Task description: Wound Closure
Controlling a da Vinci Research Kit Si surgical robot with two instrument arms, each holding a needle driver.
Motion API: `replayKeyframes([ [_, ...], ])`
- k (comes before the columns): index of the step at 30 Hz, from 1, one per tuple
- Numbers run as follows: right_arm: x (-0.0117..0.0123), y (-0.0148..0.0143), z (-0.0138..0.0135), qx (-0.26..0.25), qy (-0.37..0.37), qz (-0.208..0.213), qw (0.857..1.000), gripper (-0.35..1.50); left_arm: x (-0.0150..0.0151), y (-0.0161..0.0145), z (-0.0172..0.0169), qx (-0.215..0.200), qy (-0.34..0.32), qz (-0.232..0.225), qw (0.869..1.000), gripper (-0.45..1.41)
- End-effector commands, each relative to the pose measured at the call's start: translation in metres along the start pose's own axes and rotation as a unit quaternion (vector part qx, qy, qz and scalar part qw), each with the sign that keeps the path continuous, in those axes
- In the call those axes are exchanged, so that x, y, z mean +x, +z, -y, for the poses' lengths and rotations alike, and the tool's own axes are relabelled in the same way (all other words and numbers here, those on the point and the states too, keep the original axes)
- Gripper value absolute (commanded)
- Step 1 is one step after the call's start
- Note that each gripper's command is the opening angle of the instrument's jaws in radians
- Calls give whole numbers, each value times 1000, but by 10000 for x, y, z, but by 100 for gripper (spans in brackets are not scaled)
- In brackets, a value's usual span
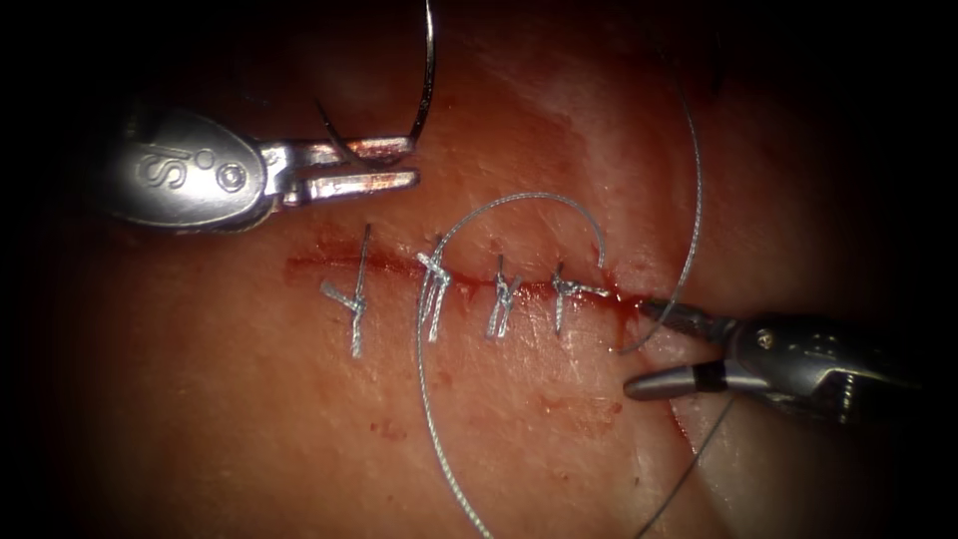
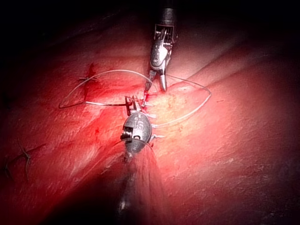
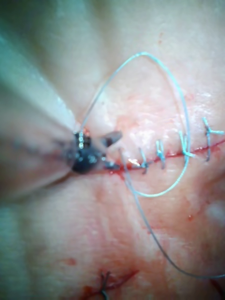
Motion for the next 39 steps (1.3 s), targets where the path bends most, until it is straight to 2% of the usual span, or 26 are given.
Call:
replayKeyframes([
  [1,-2,9,1,1,1,-3,1000,106,-3,7,-1,1,0,-1,1000,-45],
  [4,-1,13,3,4,7,-2,1000,96,-2,8,-2,-1,0,-2,1000,-45],
  [5,-1,14,3,10,6,-1,1000,84,-2,9,-3,-1,0,-2,1000,-45],
  [6,0,15,7,24,9,1,1000,57,-3,9,-4,-2,1,-3,1000,-45],
  [7,1,15,9,30,9,1,1000,41,-3,10,-4,-2,1,-3,1000,-45],
  [9,5,14,16,57,9,-1,998,-35,-4,12,-7,-2,2,-3,1000,-45],
  [13,16,7,25,70,10,-7,997,-35,-6,16,-10,-5,4,-6,1000,-45],
  [21,47,-41,62,97,18,-16,995,-35,-8,16,-11,-5,5,-6,1000,-45],
  [31,114,-100,128,125,-20,-21,992,-35,-8,16,-11,-5,5,-6,1000,-45],
  [36,142,-115,146,138,-30,-29,990,-35,-8,14,-11,-6,5,-6,1000,-45],
  [39,148,-116,147,138,-57,-37,988,-35,-9,13,-11,-6,5,-7,1000,-45],
])
